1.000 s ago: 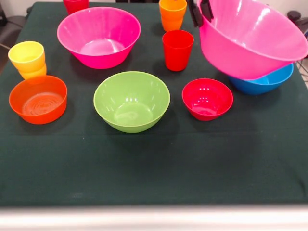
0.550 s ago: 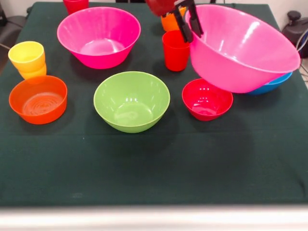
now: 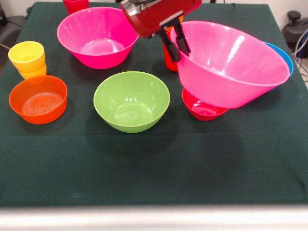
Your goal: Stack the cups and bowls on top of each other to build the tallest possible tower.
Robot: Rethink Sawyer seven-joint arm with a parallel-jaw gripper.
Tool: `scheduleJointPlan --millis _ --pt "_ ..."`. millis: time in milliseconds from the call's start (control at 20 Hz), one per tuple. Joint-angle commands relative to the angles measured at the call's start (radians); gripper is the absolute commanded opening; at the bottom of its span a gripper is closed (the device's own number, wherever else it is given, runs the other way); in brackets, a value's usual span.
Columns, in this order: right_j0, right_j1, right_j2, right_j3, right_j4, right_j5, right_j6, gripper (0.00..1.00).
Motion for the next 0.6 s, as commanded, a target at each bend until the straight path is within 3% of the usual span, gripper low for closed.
scheduleJointPlan --millis 50,250,600 --pt "0.040 0.050 -0.018 -0.101 -0.089 0.075 -0.346 0.00" --pt "0.032 0.058 -0.018 -0.082 -0.084 0.033 -0.338 0.00" --pt "0.043 0.102 -0.024 -0.146 -0.094 0.069 -0.371 0.00"
